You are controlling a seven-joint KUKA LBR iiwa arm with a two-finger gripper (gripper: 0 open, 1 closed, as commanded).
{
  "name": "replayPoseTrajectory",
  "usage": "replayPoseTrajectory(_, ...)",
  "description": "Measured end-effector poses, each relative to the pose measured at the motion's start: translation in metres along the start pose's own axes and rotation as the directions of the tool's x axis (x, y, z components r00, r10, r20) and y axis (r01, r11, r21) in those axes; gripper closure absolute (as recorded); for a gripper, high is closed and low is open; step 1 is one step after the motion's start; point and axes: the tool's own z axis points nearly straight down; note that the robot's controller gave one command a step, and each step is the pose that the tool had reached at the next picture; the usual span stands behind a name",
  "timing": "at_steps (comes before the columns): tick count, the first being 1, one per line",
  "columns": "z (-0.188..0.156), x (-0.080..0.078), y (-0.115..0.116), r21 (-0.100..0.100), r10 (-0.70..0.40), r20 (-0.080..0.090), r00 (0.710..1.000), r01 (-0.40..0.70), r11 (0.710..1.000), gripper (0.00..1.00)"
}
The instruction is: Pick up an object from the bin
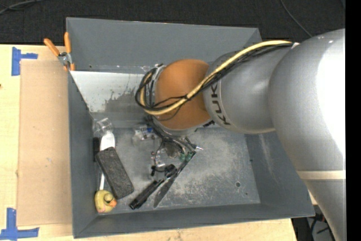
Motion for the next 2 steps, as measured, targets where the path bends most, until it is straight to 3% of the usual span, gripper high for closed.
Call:
replayPoseTrajectory(1, -0.016, 0.01, -0.004, 0.001, -0.111, -0.001, 0.994, 0.111, 0.994, 0.0)
replayPoseTrajectory(2, -0.018, 0.039, 0.007, -0.003, -0.425, -0.008, 0.905, 0.425, 0.905, 0.0)
